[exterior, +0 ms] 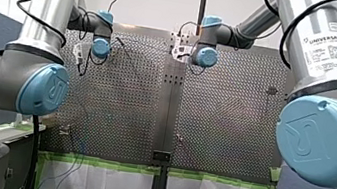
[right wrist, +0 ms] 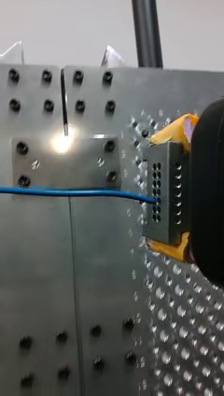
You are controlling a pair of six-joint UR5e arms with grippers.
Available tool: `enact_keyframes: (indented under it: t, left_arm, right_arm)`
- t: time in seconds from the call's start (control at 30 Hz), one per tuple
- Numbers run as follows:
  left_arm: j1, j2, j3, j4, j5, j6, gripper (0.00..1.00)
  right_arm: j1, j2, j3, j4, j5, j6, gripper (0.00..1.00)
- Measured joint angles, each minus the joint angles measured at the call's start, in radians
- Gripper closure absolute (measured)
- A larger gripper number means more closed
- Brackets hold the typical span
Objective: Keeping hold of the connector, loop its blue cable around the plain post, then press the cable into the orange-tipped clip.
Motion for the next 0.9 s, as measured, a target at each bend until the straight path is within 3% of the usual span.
enact_keyframes:
  t: [0.2,0.27,0.4,0.47,0.5,0.57,0.83,0.9]
  left_arm:
    - [0.005,-0.004,-0.038,0.049,0.025,-0.043,1.0]
    - [0.005,-0.004,-0.044,0.066,0.038,-0.06,0.83]
    - [0.007,-0.004,-0.05,0.092,0.077,-0.101,0.71]
    - [0.009,-0.004,-0.055,0.102,0.093,-0.12,0.55]
    - [0.011,-0.004,-0.059,0.108,0.101,-0.132,0.55]
    - [0.014,-0.004,-0.066,0.117,0.107,-0.148,0.43]
    - [0.018,-0.004,-0.081,0.125,0.104,-0.166,0.2]
    - [0.018,-0.004,-0.081,0.125,0.103,-0.166,0.2]
  right_arm:
    - [0.006,0.02,0.002,0.002,0.0,-0.001,1.0]
    - [0.008,0.028,0.004,0.002,-0.001,-0.002,1.0]
    - [0.015,0.045,0.005,0.003,-0.002,-0.003,1.0]
    - [0.018,0.055,0.005,0.004,-0.003,-0.003,1.0]
    - [0.021,0.062,0.005,0.004,-0.004,-0.003,1.0]
    - [0.024,0.072,0.005,0.005,-0.004,-0.004,1.0]
    - [0.038,0.121,0.005,0.005,0.001,-0.006,1.0]
    - [0.041,0.133,0.005,0.005,0.002,-0.007,1.0]
